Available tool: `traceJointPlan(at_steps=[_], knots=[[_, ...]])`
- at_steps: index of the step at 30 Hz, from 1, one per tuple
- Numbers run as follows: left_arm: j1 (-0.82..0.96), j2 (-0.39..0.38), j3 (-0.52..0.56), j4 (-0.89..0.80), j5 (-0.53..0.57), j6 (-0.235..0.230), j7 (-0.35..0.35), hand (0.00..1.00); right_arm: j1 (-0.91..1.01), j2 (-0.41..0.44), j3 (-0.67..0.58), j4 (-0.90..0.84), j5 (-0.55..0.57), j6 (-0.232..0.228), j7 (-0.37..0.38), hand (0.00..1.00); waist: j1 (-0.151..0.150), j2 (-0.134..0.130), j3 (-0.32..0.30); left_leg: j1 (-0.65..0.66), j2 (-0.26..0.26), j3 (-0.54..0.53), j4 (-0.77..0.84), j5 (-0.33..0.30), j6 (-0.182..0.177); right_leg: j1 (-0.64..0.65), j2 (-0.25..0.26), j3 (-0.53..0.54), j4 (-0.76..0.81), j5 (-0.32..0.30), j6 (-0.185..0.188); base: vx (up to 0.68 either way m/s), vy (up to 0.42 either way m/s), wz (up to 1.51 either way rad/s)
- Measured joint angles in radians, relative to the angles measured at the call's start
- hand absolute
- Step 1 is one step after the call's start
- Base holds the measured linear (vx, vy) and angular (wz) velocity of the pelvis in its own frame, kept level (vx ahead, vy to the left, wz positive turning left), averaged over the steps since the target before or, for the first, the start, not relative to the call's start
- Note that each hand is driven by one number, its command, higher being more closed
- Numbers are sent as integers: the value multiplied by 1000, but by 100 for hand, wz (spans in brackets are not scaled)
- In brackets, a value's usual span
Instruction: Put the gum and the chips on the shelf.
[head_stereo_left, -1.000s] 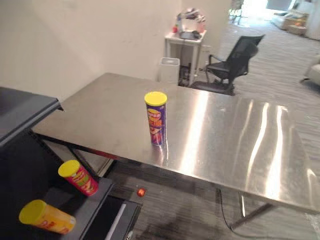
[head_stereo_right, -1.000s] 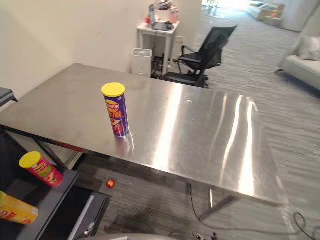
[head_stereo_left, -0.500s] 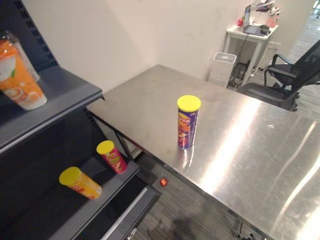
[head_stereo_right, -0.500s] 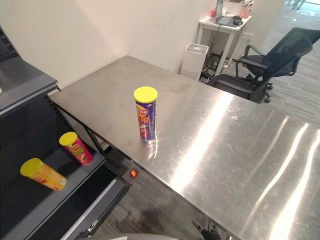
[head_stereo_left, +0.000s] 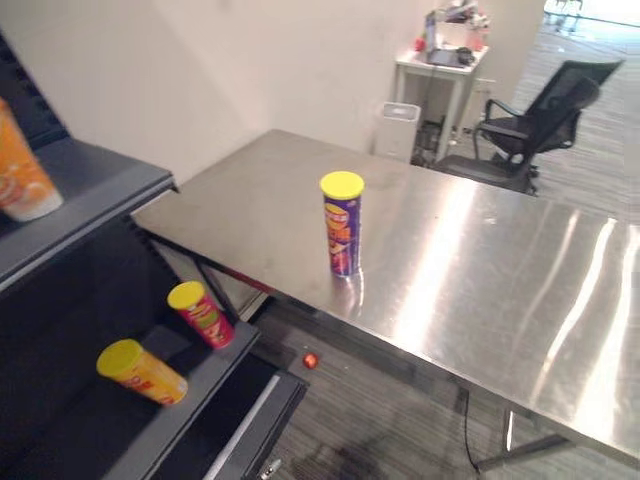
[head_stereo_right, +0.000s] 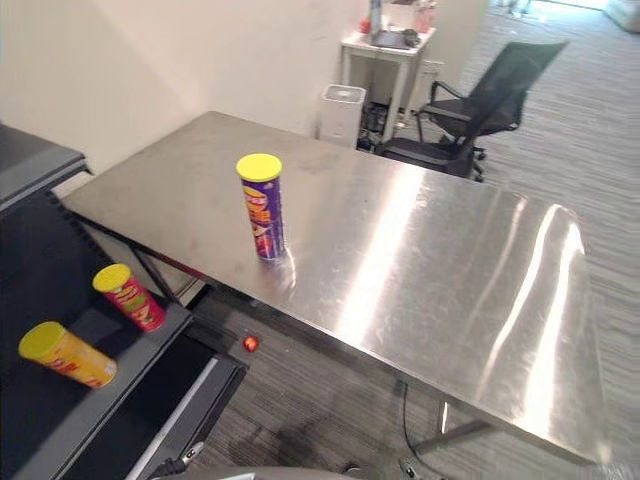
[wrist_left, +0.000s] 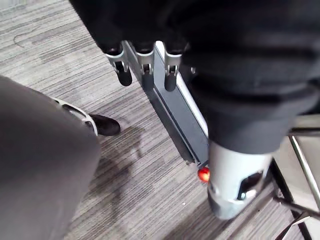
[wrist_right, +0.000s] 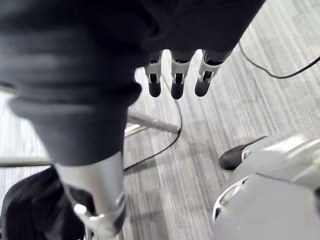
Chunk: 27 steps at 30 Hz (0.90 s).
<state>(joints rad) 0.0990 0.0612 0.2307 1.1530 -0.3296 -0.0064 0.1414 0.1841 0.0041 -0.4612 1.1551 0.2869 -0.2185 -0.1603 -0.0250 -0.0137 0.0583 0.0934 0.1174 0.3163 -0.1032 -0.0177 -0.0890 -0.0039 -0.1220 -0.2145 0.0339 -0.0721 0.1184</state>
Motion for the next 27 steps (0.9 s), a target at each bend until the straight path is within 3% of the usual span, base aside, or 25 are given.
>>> traceJointPlan(at_steps=[3, 5, 10, 15, 20, 21, 24, 27], knots=[[-16, 1, -19, 4, 0, 7, -15, 0, 40, 6, -15, 0, 74, 28, -11, 0, -2, -5, 3, 25, -7, 65, 0, -15, -10, -11, -2, 49, 1, 38, 1, 71, 48, -61], [-18, 3, -29, 4, 8, 10, -21, 0, 57, 11, -53, 0, 131, 45, -28, 0, -4, 6, -5, 48, -6, 102, 0, -21, -9, -9, 1, 74, 2, 50, -7, 123, 43, -59], [-37, 11, -29, -2, 52, 31, -35, 0, 60, 14, -155, -7, 328, 84, -99, 0, -9, -12, -8, 94, -2, 213, 0, -39, -27, 1, 9, 116, 4, 58, -5, 77, 26, -33], [-36, 14, -26, -6, 77, 43, -36, 0, 53, 1, -296, -67, 430, 89, -177, 0, -5, -21, -19, 141, 19, 267, 0, -65, -34, 4, 29, 115, 46, 60, -5, 15, -8, -24], [-30, 2, -4, -20, 77, 66, -36, 0, 49, -142, -539, -176, 480, 104, -252, 0, -7, -20, -35, 151, 29, 301, 1, -96, -25, -18, 42, 110, 75, 94, -25, -23, 24, -13], [-26, 1, 6, -20, 77, 69, -36, 0, 45, -162, -559, -185, 480, 104, -257, 0, -8, -15, -39, 151, 31, 307, 1, -98, -25, -22, 45, 108, 74, 99, -25, -17, 5, -24], [-15, 8, 14, -18, 76, 75, -30, 0, 18, -249, -652, -259, 481, 100, -287, 0, -29, -31, -56, 151, 36, 318, 3, -99, -24, -26, 52, 101, 74, 101, -24, 15, -13, -11], [-16, 3, 13, -18, 76, 74, -29, 0, 3, -331, -731, -325, 481, 78, -314, 0, -29, -31, -56, 153, 38, 327, 7, -96, -29, -27, 56, 95, 74, 101, -24, 41, -10, -6]])
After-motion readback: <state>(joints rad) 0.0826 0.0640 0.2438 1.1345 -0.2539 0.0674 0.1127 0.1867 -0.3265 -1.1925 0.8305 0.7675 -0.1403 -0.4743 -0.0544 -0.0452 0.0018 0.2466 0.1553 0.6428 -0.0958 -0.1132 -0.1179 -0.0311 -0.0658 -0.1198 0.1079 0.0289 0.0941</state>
